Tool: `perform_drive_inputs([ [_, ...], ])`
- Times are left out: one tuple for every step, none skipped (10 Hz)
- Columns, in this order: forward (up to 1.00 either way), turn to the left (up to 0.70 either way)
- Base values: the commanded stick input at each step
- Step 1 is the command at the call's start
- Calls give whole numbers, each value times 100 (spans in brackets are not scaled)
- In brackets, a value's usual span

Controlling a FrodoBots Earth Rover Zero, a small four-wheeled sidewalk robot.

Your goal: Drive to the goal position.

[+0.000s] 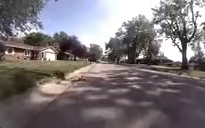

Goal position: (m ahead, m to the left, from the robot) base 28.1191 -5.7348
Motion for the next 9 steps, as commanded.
perform_drive_inputs([
  [100, 1],
  [100, 1],
  [100, 1],
  [100, 0],
  [100, 0],
  [100, 0],
  [100, 0],
  [100, -1],
  [100, -2],
])
